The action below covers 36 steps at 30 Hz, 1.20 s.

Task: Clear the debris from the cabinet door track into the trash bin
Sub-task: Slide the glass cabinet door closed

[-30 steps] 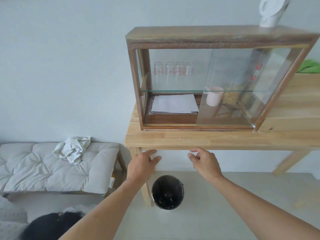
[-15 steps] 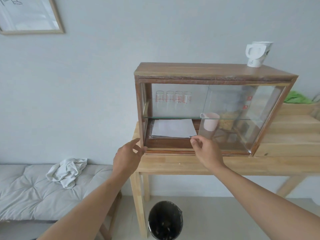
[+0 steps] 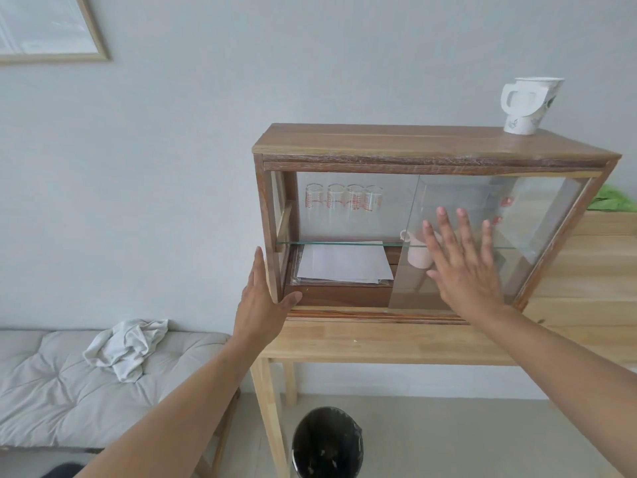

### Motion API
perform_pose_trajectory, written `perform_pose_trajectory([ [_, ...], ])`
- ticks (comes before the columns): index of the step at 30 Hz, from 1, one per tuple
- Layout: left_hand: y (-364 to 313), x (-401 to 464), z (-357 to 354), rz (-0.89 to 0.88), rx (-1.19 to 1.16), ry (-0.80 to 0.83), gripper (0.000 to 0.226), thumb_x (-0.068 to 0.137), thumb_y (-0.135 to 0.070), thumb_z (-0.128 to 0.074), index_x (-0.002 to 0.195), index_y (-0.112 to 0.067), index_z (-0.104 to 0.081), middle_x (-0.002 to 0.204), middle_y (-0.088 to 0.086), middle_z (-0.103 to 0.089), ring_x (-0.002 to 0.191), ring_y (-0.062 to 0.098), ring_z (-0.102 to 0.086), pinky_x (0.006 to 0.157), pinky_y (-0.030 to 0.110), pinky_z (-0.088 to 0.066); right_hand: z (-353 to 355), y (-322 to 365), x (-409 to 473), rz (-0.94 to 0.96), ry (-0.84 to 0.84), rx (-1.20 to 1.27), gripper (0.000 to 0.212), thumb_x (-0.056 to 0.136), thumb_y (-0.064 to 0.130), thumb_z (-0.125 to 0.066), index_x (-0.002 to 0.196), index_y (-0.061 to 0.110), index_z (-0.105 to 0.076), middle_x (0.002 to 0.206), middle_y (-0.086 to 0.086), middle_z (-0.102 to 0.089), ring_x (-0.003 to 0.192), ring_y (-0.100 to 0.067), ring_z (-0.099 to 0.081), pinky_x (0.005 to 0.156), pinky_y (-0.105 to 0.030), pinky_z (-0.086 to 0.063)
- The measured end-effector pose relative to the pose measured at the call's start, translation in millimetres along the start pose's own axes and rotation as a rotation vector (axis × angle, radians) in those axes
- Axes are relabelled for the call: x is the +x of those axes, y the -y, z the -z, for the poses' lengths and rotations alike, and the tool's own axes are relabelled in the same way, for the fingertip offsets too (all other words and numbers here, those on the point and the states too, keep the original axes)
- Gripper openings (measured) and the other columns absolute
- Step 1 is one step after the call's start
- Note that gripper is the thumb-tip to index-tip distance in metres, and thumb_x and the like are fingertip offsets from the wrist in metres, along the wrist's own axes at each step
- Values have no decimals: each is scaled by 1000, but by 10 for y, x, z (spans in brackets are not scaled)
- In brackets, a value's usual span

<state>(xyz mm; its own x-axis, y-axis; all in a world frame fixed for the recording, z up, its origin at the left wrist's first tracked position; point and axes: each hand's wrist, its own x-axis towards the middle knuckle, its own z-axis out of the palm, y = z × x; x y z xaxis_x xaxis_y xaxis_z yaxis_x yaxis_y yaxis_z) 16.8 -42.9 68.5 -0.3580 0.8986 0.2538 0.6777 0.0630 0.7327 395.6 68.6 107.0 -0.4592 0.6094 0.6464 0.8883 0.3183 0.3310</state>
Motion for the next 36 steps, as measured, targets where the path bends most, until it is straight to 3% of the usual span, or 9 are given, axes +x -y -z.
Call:
perform_pose_trajectory([
  [10,75,72,-136,-8,-34,21,127,80,-51,-84,150,-61,21,164,-8,-34,140,40,-45,101,59,-46,-176,-87,135,100,-37,-58,117,88,37,-83,173,12,-7,182,-15,1,167,-44,1,127,-76,-4],
  [28,0,16,-27,-65,82,28,128,86,-36,-82,150,-56,27,166,-4,-32,141,36,-44,104,58,-46,-80,1465,901,234,-104,23,124,91,53,-77,172,12,7,183,-8,4,168,-36,3,127,-68,17],
  [36,-20,9,-40,-51,51,17,124,88,-30,-81,153,-54,23,161,-2,-41,135,36,-51,102,53,-47,-92,1711,1022,248,-107,37,126,89,55,-77,172,11,7,181,-8,18,165,-34,19,126,-68,18],
])
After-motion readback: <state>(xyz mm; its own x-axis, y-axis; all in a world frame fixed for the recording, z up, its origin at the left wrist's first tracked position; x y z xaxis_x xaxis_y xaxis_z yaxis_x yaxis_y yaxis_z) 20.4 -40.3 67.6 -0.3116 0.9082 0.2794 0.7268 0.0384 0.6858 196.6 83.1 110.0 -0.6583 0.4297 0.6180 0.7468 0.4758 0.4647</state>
